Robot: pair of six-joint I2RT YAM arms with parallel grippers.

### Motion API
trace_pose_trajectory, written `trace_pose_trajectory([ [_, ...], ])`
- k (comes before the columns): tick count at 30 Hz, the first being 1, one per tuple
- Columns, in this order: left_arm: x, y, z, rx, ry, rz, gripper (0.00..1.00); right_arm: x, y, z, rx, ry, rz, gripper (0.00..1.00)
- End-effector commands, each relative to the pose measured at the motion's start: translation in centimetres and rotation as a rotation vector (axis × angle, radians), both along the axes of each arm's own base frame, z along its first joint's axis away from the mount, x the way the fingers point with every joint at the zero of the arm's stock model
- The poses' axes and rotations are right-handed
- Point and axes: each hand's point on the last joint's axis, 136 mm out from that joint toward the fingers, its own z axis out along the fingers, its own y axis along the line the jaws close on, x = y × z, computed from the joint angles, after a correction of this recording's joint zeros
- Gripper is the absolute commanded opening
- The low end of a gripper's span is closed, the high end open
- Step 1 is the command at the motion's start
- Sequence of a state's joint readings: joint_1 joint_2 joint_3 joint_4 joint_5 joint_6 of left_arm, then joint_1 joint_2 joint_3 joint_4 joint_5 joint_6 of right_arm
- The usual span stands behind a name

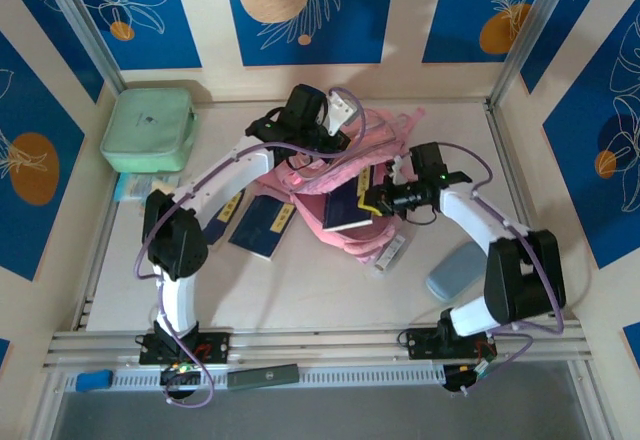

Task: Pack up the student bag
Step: Place the book in the student bag.

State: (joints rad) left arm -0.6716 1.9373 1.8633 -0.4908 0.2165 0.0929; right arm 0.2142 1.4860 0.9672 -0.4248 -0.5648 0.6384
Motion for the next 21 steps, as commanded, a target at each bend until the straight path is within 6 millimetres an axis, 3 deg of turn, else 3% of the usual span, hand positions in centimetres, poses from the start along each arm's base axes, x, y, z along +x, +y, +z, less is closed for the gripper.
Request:
trace_pose_trajectory([
  [1, -0.5, -0.5, 7.9, -0.175, -0.132, -0.026, 0.00, 4.1, 1.1, 0.9, 0.001, -0.216, 0.065, 0.09],
  [6, -0.4, -0.8, 8.5, -0.204, -0.139, -0.035, 0.00, 8.0, 1.1, -2.6, -0.031, -0.200, 0.068, 0.20],
  [11, 0.0, -0.5, 8.1, -0.191, -0.138, -0.024, 0.00, 9.1, 0.2, -4.0, -0.143, -0.203, 0.039, 0.42],
  [13, 0.1, -0.3, 7.9, -0.188, -0.134, -0.020, 0.00, 8.7, -0.7, -4.1, -0.183, -0.202, 0.006, 0.49],
  [16, 0.5, 0.0, 7.8, -0.187, -0.134, -0.009, 0.00, 7.3, -2.5, -4.6, -0.309, -0.160, -0.045, 0.51],
  [21, 0.6, -0.2, 7.3, -0.195, -0.116, -0.014, 0.00, 3.4, -3.5, -4.9, -0.376, -0.088, -0.082, 0.53],
])
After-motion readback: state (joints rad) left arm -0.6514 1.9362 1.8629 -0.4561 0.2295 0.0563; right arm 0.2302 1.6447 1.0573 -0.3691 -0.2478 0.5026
